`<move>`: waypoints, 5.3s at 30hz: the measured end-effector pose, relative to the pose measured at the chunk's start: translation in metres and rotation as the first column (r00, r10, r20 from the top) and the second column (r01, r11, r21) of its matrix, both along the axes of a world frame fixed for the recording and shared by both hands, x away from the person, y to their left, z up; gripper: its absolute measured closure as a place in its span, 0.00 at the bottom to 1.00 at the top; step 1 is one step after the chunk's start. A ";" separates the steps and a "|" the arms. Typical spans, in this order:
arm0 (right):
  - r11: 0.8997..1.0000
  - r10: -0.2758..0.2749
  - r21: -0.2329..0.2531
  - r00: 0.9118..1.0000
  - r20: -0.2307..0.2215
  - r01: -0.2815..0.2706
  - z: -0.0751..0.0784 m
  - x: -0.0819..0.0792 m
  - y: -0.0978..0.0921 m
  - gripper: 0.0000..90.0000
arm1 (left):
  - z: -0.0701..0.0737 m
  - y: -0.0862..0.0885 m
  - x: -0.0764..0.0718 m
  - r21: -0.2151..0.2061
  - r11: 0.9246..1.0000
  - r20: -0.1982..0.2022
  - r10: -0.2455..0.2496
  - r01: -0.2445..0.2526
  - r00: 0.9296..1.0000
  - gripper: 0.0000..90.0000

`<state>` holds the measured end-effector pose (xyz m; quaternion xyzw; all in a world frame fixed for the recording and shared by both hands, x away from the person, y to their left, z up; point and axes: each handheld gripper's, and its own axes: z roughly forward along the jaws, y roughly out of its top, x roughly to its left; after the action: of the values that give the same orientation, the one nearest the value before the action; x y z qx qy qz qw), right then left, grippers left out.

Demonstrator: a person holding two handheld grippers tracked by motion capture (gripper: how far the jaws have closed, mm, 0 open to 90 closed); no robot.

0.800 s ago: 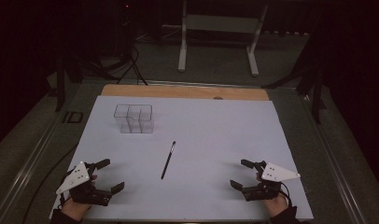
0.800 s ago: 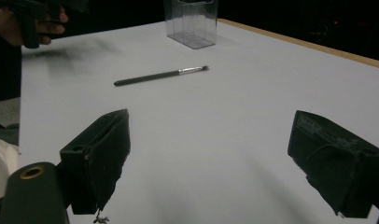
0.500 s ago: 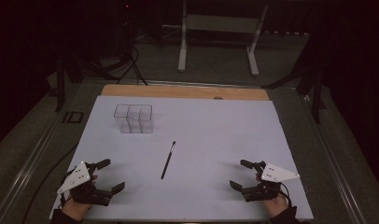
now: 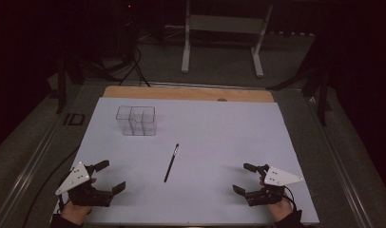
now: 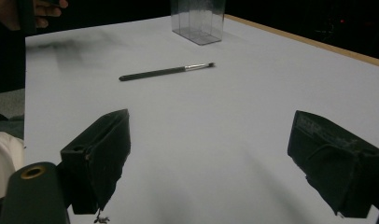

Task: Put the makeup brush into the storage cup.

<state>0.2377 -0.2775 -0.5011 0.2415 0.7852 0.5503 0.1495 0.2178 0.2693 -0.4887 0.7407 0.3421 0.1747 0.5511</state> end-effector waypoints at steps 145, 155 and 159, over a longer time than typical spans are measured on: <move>1.000 0.021 -0.006 1.000 -0.013 -0.021 -0.001 0.002 0.004 0.15 | -0.001 -0.210 0.172 0.536 0.840 -0.657 0.349 0.089 0.668 0.84; 1.000 0.020 -0.009 1.000 -0.012 -0.020 0.000 0.001 0.004 0.15 | -0.002 -0.213 0.174 0.567 0.813 -0.649 0.340 0.134 0.681 0.93; 1.000 0.017 -0.008 1.000 -0.012 -0.017 0.000 0.001 0.004 0.15 | -0.001 -0.218 0.173 0.602 0.780 -0.626 0.332 0.167 0.705 0.94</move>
<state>0.2391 -0.2734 -0.5013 0.2376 0.7902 0.5471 0.1411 0.3906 0.0515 -0.4892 0.8703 0.4834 0.0072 0.0942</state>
